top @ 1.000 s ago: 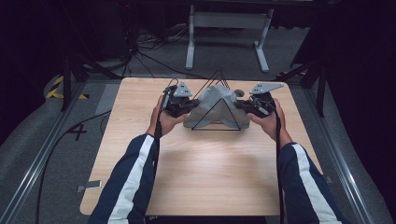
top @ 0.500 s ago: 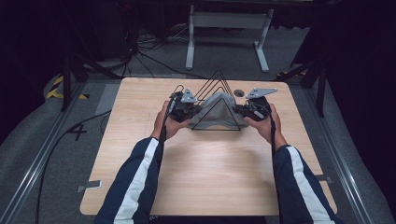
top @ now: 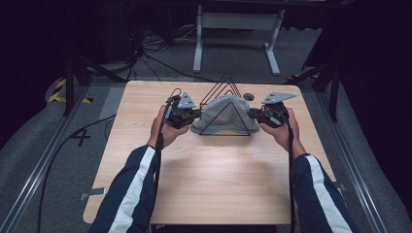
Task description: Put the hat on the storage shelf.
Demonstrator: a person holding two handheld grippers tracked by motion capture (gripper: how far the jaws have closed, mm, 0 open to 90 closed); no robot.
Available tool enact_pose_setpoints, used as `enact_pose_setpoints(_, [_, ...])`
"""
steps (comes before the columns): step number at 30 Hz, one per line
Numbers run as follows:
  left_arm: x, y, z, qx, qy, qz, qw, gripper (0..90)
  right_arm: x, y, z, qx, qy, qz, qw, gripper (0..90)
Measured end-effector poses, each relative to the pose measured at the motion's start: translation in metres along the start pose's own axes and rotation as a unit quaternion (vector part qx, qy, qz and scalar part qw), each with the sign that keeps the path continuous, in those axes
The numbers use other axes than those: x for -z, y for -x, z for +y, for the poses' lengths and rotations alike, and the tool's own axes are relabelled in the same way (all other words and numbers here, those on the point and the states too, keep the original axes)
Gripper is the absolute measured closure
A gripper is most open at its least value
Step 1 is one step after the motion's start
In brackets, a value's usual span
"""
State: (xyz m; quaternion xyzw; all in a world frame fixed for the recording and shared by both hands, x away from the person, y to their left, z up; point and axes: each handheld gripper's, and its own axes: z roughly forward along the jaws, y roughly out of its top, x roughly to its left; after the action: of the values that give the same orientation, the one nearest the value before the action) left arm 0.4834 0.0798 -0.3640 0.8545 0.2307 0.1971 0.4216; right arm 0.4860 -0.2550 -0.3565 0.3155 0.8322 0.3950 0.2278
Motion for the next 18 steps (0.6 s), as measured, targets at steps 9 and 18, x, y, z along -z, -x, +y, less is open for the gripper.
enact_pose_setpoints(9, [0.027, 0.006, -0.009, -0.019, -0.006, 0.005, 0.9998, 85.7, 0.02, -0.008, 0.001, 0.019, -0.007, -0.012, 0.9997, 78.8])
enact_pose_setpoints(18, [0.044, 0.009, -0.023, -0.031, -0.024, -0.002, 0.9992, 87.2, 0.039, -0.011, -0.009, 0.033, -0.024, -0.016, 0.999, 76.5])
